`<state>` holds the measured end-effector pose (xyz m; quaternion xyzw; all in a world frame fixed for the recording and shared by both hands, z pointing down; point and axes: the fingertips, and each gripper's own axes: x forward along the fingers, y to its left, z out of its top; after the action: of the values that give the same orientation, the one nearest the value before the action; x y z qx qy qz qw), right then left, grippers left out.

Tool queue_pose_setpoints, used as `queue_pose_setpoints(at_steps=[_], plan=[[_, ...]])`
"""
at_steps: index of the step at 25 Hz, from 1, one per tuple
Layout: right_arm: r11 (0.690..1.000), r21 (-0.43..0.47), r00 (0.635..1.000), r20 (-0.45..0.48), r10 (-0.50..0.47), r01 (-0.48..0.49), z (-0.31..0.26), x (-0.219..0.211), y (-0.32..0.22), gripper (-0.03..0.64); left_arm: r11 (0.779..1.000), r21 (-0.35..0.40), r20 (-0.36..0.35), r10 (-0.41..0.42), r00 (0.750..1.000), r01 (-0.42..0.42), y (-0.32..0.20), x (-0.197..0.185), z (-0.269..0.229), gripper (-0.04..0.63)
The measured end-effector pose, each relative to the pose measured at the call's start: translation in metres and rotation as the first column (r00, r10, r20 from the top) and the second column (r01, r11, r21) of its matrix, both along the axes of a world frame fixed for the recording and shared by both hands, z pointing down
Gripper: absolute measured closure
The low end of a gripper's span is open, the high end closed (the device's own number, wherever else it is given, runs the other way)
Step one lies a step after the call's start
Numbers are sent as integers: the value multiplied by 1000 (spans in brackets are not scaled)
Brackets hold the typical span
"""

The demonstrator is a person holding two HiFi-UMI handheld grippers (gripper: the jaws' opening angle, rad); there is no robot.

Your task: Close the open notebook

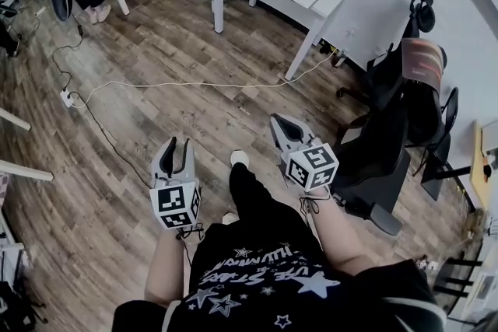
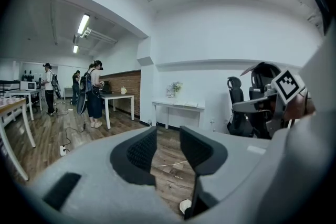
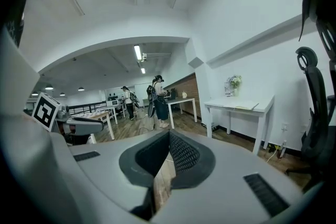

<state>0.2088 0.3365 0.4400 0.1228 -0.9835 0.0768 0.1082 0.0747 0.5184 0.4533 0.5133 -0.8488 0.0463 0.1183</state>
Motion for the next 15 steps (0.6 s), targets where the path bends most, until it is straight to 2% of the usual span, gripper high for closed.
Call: queue_pose_setpoints(at_steps=[1, 6, 9, 15], plan=[[1000, -7, 1000, 1, 3, -3, 3, -6, -7, 614, 1000, -4, -11, 8, 1000, -8, -7, -5, 4, 424], [999, -30, 1000, -2, 10, -10, 14, -45, -52, 614, 999, -15, -74, 35, 997, -36, -46, -39, 17, 304], [999, -38, 1000, 14, 23, -23, 13, -72, -90, 614, 999, -8, -107, 44, 993, -46, -81, -66, 20, 269], [997, -53, 998, 36, 58, -56, 8, -121, -181, 614, 995, -15, -109, 94, 990, -96, -180, -113, 10, 255]])
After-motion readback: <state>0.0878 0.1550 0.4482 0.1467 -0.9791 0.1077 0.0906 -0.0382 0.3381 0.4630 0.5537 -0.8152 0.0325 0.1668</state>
